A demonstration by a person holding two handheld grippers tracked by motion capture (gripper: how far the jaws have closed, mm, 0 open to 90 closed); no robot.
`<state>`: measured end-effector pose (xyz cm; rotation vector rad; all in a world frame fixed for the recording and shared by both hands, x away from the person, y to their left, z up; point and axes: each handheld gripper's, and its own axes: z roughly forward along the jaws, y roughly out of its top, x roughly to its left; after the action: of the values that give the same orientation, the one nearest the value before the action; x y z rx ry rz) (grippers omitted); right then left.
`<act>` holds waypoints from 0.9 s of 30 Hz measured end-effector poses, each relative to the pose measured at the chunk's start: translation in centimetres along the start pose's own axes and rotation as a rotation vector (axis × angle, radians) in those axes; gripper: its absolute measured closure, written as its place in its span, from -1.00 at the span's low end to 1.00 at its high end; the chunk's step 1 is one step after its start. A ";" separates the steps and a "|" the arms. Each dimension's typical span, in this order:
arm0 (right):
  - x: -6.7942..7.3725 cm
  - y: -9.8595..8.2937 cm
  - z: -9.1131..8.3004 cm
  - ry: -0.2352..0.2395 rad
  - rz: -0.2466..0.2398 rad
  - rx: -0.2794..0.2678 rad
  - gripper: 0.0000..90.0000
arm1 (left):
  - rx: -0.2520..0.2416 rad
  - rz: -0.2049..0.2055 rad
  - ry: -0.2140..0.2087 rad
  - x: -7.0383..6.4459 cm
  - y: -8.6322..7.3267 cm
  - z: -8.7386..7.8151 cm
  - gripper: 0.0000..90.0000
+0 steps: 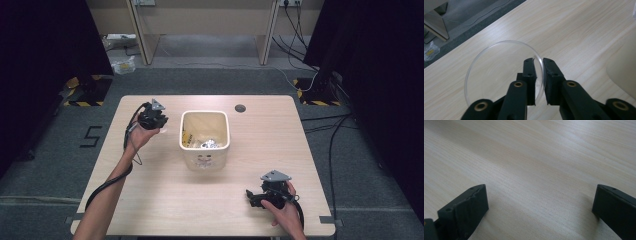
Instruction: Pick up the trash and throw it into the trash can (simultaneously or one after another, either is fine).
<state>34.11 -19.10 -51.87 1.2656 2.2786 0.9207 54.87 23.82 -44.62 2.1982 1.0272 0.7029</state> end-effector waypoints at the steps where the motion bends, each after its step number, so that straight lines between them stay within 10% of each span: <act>1: 0.0 0.0 0.0 0.000 0.000 0.000 -0.99 | 0.004 0.004 0.003 -0.1 0.0 -0.1 0.82; 27: 0.0 0.0 0.0 0.000 -0.001 0.000 -0.99 | -0.026 -0.058 -0.089 0.1 0.6 -3.6 0.88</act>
<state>34.10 -19.09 -51.87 1.2646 2.2784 0.9204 52.77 24.71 -41.72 2.1486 1.0271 0.5837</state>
